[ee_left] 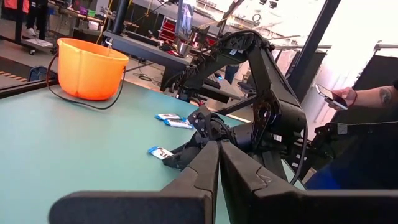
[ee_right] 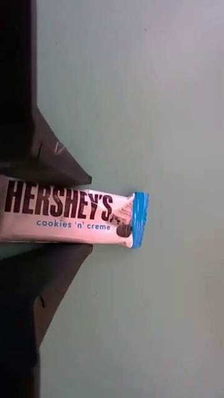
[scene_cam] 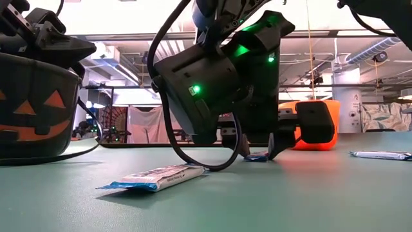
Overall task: Sort candy by brand, put in halloween buckets
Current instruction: Put the white chocolate into the orange bucket
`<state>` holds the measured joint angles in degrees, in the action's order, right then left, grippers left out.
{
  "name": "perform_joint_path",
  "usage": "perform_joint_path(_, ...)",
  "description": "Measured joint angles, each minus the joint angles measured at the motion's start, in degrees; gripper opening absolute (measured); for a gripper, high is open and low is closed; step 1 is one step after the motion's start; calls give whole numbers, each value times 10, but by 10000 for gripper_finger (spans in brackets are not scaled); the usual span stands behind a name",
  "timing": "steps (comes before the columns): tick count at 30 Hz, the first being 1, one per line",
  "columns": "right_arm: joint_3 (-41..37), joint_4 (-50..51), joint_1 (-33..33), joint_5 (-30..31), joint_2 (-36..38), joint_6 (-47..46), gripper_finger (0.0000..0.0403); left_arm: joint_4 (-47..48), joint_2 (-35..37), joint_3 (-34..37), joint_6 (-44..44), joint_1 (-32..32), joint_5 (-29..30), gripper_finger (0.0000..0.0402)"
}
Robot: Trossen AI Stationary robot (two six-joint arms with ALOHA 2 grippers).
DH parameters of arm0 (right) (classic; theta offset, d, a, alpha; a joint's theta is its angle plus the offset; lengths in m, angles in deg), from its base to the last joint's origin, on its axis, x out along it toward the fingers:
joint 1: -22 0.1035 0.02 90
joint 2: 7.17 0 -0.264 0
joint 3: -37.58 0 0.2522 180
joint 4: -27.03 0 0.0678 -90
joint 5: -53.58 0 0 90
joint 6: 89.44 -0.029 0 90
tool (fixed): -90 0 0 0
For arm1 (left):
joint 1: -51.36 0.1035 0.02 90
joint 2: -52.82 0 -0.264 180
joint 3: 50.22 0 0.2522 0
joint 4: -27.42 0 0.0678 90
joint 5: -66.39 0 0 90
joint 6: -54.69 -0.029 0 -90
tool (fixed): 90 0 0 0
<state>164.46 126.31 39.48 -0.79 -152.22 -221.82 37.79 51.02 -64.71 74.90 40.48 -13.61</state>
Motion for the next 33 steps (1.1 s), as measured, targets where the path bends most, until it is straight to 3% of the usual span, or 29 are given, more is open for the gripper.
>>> perform_joint_path(5, -1, -6, -2, -3, 4, 21, 96, 0, 0, 0, 0, 0, 0, 0)
perform_joint_path(14, 20, 31, -7, -14, 30, 26, 107, 0, 0, 0, 0, 0, 0, 0)
perform_joint_path(21, 15, 38, -32, 3, 66, 89, 98, 0, 0, 0, 0, 0, 0, 0)
perform_joint_path(27, -29, 40, -68, 29, 128, 136, 102, 0, 0, 0, 0, 0, 0, 0)
perform_joint_path(33, -133, 44, -129, 100, 261, 183, 103, 0, 0, 0, 0, 0, 0, 0)
